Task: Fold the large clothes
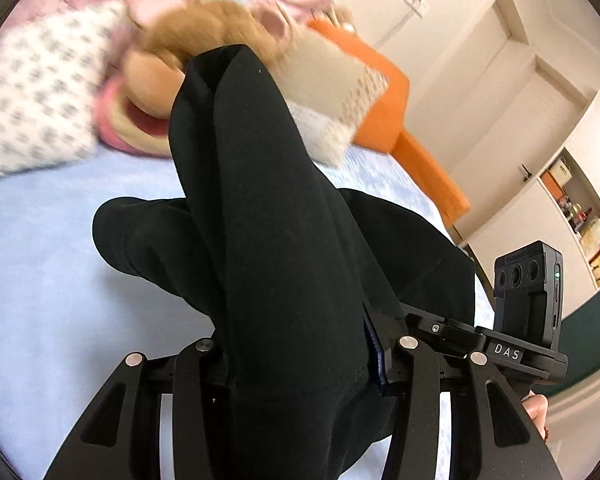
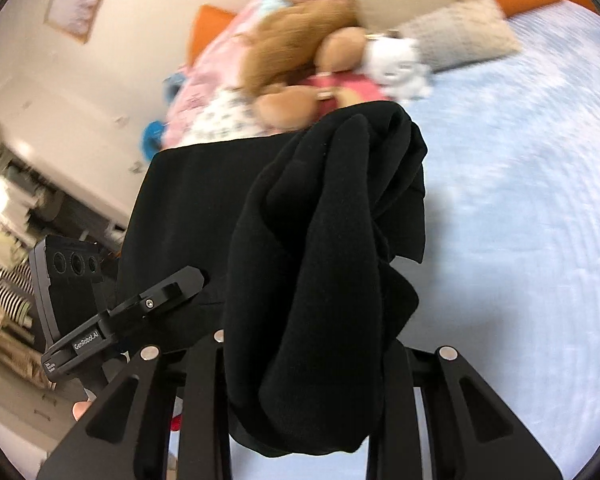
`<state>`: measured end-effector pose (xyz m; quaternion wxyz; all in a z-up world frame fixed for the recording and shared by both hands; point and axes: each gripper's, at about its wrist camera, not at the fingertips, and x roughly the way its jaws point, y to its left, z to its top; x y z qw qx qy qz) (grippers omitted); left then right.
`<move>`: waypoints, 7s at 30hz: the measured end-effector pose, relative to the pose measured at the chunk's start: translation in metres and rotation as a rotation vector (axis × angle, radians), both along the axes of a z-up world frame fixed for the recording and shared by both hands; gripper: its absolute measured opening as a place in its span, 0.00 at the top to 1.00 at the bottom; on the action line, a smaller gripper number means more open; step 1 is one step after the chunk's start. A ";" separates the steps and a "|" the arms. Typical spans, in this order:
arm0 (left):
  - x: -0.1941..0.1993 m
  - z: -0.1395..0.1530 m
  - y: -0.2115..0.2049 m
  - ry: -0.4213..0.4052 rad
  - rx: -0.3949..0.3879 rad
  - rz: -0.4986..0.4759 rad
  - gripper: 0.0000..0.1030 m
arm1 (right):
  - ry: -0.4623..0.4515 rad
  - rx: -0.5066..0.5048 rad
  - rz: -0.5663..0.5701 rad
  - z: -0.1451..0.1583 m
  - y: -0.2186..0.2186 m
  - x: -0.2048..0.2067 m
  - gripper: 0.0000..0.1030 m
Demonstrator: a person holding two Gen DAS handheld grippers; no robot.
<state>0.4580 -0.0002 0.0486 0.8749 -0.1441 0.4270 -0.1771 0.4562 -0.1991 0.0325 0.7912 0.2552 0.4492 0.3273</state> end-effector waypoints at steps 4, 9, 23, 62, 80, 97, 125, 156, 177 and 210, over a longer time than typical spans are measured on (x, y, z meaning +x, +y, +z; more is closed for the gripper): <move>-0.046 0.042 0.085 -0.038 0.011 0.099 0.52 | -0.042 0.026 0.114 0.027 0.091 -0.016 0.74; -0.124 0.066 0.202 -0.067 0.058 0.260 0.52 | -0.069 0.044 0.311 0.041 0.244 -0.051 0.74; -0.348 0.040 0.493 -0.065 0.159 0.619 0.51 | 0.003 0.096 0.710 -0.007 0.535 -0.186 0.74; -0.389 -0.147 0.568 -0.116 -0.247 0.659 0.25 | -0.036 -0.117 0.732 -0.116 0.550 -0.177 0.46; -0.401 -0.015 0.560 -0.224 -0.011 0.673 0.09 | -0.258 -0.286 0.729 -0.006 0.556 -0.152 0.47; -0.320 -0.109 0.638 -0.005 -0.009 0.781 0.09 | -0.145 -0.277 0.818 -0.110 0.606 -0.173 0.56; -0.364 -0.110 0.595 -0.055 -0.123 0.679 0.09 | -0.405 -0.212 0.900 -0.105 0.552 -0.235 0.50; -0.450 -0.118 0.442 -0.146 0.245 0.956 0.03 | -0.748 -0.355 0.629 -0.082 0.480 -0.352 0.05; -0.439 -0.157 0.376 -0.260 0.627 1.095 0.03 | -0.736 -0.227 0.539 -0.116 0.443 -0.347 0.05; -0.431 -0.168 0.361 -0.287 0.677 1.035 0.03 | -0.802 -0.216 0.579 -0.130 0.434 -0.355 0.05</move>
